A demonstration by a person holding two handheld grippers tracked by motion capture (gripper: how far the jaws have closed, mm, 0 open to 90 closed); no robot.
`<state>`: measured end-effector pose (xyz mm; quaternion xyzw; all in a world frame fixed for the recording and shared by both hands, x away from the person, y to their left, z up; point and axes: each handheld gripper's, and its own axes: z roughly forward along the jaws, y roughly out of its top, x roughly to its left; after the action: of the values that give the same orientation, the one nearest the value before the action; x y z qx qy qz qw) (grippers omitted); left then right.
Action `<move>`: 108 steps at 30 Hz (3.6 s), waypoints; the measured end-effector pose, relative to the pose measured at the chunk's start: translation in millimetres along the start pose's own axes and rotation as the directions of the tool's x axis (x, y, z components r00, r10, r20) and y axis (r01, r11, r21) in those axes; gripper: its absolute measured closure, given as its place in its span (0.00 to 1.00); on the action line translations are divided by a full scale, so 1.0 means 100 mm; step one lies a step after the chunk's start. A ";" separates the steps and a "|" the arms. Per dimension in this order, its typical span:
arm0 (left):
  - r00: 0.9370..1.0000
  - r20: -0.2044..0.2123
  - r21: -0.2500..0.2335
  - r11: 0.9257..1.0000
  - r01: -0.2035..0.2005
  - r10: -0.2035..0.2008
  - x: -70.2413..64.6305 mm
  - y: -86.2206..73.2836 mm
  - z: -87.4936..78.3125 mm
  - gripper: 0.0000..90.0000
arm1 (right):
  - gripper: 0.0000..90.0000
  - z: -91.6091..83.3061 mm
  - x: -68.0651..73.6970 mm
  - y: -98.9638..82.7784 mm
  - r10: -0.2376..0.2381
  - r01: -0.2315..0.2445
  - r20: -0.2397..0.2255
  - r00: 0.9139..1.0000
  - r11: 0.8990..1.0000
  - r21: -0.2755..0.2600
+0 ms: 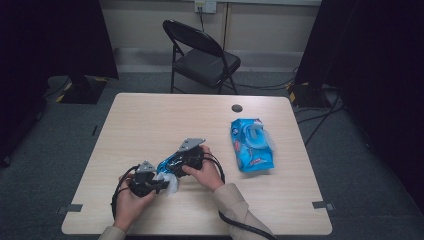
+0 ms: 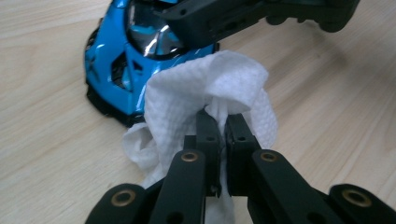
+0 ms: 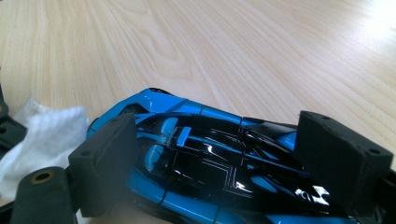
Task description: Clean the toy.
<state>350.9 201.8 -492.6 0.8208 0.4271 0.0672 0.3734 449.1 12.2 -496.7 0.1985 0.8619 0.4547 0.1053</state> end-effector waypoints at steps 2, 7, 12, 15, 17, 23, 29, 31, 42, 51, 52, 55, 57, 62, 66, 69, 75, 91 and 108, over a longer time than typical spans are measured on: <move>1.000 0.015 0.000 1.000 -0.004 0.004 -0.03 0.01 0.02 0.96 | 0.15 0.00 0.00 0.00 0.000 0.000 0.000 1.000 1.000 0.000; 0.999 0.025 0.008 1.000 -0.024 0.024 -0.08 0.06 0.07 0.96 | 0.15 0.00 0.00 0.00 0.000 0.000 0.000 1.000 1.000 -0.001; 0.999 0.038 -0.005 1.000 -0.020 0.020 -0.06 0.07 -0.03 0.96 | 0.15 0.00 0.00 0.00 0.001 -0.001 -0.001 1.000 1.000 -0.003; 1.000 0.023 -0.023 1.000 -0.015 0.016 0.00 0.08 -0.14 0.96 | 0.15 0.00 0.00 0.00 0.001 -0.001 -0.002 1.000 1.000 -0.002; 1.000 0.012 -0.037 0.999 0.000 0.000 0.08 0.07 -0.23 0.96 | 0.15 0.00 0.00 0.00 0.001 -0.001 -0.002 1.000 1.000 -0.002; 0.996 -0.044 -0.071 0.995 0.068 -0.071 0.33 0.05 -0.37 0.96 | 0.15 0.00 0.00 0.00 0.001 -0.001 -0.002 1.000 1.000 -0.002; 0.987 -0.101 -0.066 0.991 0.119 -0.125 0.52 0.03 -0.31 0.96 | 0.15 0.00 0.00 -0.01 0.001 -0.001 -0.002 1.000 1.000 -0.004; 0.983 -0.117 -0.061 0.989 0.135 -0.141 0.55 0.02 -0.26 0.96 | 0.15 0.00 0.00 -0.01 0.001 -0.001 -0.001 1.000 1.000 -0.005; 0.984 -0.148 -0.032 0.995 0.099 -0.102 0.52 0.09 -0.12 0.96 | 0.15 0.00 0.00 -0.01 0.000 0.000 -0.001 1.000 1.000 -0.010; 0.991 -0.101 -0.019 0.997 0.081 -0.082 0.38 0.02 -0.16 0.96 | 0.15 0.00 0.00 -0.03 0.002 -0.002 -0.001 1.000 1.000 -0.023; 0.992 -0.094 -0.016 0.997 0.081 -0.082 0.37 0.01 -0.17 0.96 | 0.15 0.00 0.00 -0.03 0.002 -0.002 0.000 1.000 1.000 -0.021; 0.994 -0.075 -0.021 0.996 0.084 -0.085 0.33 -0.02 -0.18 0.96 | 0.15 0.00 0.00 -0.03 0.002 -0.002 0.000 1.000 1.000 -0.021; 0.995 -0.057 -0.024 0.996 0.086 -0.087 0.30 -0.04 -0.18 0.96 | 0.15 0.00 0.00 -0.03 0.001 -0.001 -0.001 1.000 1.000 -0.021; 0.997 -0.031 -0.016 0.998 0.065 -0.065 0.18 -0.05 -0.15 0.96 | 0.15 0.00 0.00 -0.03 0.001 -0.001 0.000 1.000 1.000 -0.021; 0.999 -0.017 0.001 0.999 0.036 -0.036 0.09 -0.01 -0.10 0.96 | 0.15 0.00 0.00 -0.03 0.001 -0.001 0.000 1.000 1.000 -0.021; 1.000 -0.019 0.012 1.000 0.018 -0.017 0.08 0.01 -0.09 0.96 | 0.15 0.00 -0.01 -0.02 0.000 0.000 0.001 1.000 1.000 -0.019; 1.000 0.022 0.012 1.000 0.009 -0.010 0.07 0.03 -0.07 0.96 | 0.15 0.00 -0.01 -0.02 -0.001 0.001 0.001 1.000 1.000 -0.016; 0.999 0.006 -0.002 0.999 0.052 -0.052 0.26 -0.01 -0.27 0.96 | 0.15 0.00 0.01 -0.05 -0.002 0.002 -0.001 1.000 0.999 -0.043; 0.998 0.011 0.005 0.998 0.058 -0.058 0.29 -0.04 -0.22 0.96 | 0.15 -0.02 0.07 0.07 -0.041 0.043 -0.025 0.999 0.998 0.046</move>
<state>357.6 237.1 -485.6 0.8093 0.4488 0.0507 0.3755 443.7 17.2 -489.4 0.1771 0.8773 0.4347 0.0997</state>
